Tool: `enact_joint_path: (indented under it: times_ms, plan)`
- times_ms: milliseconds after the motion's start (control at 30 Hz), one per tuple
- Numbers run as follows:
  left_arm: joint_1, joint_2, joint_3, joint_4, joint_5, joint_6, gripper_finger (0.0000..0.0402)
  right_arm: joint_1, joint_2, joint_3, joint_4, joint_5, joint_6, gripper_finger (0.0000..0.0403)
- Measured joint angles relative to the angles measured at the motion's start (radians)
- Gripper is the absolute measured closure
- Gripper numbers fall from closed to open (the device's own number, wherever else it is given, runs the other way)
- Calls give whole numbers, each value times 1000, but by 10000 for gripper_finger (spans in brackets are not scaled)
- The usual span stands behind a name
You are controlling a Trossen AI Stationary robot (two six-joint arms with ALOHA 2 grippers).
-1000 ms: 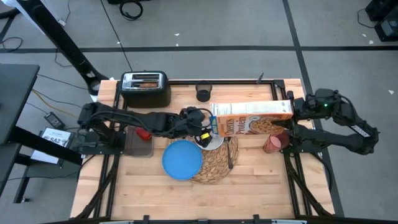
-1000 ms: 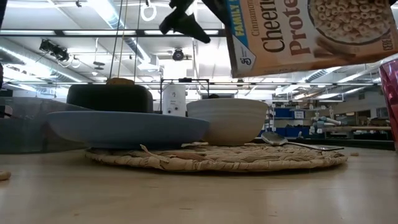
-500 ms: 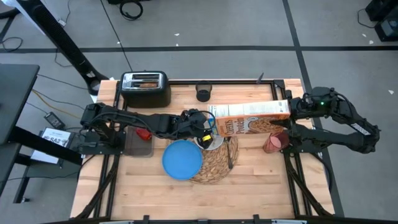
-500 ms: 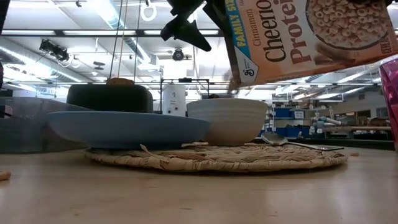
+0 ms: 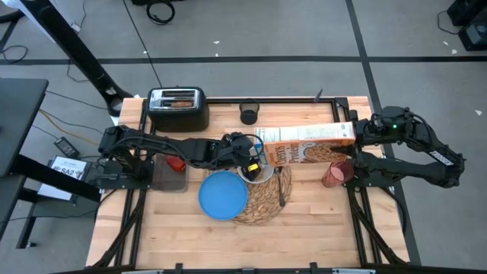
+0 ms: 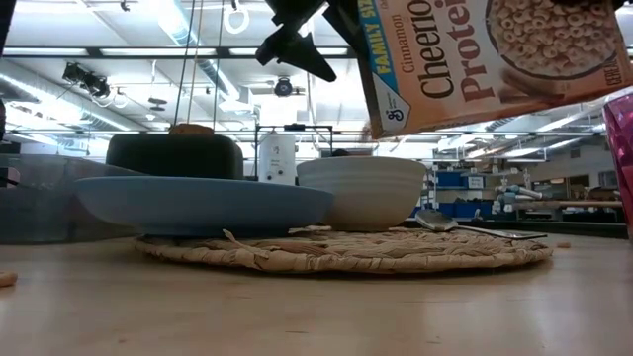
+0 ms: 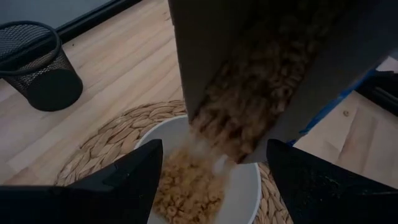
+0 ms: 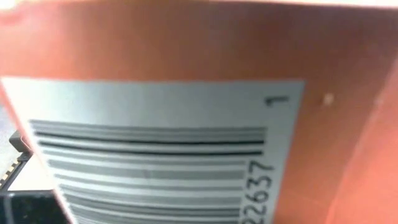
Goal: Arrange a breakfast setting
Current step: Pour the cereal from the yellow cereal box into the white bowl
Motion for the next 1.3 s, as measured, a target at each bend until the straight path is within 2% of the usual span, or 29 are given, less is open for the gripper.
enact_joint_path:
  times_ms: [600, 1300]
  plan:
    - [0, -1, 1, -11, 31, -3, 107, 0, 0, 0, -3, -15, -7, 133]
    - [0, -33, 3, -106, 51, -9, 107, 0, 1, 16, -42, -14, -22, 133]
